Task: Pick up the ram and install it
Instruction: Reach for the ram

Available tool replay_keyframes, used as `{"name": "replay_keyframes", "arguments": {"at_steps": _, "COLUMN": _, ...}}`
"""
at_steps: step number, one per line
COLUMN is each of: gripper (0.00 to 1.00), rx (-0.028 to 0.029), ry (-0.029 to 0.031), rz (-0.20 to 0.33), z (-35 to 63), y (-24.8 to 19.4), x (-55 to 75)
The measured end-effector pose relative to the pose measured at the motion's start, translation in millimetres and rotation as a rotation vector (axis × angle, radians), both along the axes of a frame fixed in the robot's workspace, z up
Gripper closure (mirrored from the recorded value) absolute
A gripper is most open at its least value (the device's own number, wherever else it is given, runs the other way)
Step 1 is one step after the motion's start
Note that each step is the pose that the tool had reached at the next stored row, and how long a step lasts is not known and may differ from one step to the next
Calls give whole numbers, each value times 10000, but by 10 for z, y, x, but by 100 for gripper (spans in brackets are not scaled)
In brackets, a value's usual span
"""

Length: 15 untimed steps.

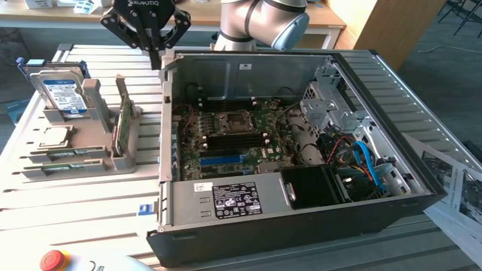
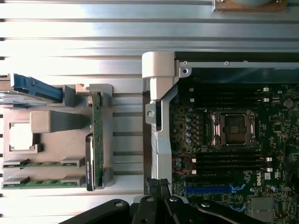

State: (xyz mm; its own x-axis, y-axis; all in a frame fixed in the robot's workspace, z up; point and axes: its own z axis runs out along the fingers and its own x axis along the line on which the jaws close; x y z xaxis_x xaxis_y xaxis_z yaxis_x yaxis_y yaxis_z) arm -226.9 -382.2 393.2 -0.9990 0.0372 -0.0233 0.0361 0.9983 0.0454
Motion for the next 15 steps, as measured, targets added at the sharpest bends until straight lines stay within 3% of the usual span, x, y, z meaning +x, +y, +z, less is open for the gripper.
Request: {"name": "replay_keyframes", "arguments": {"at_steps": 15, "gripper": 90, "rx": 0, "ry": 0, "rz": 0, "z": -2, "y": 47, "x": -165}}
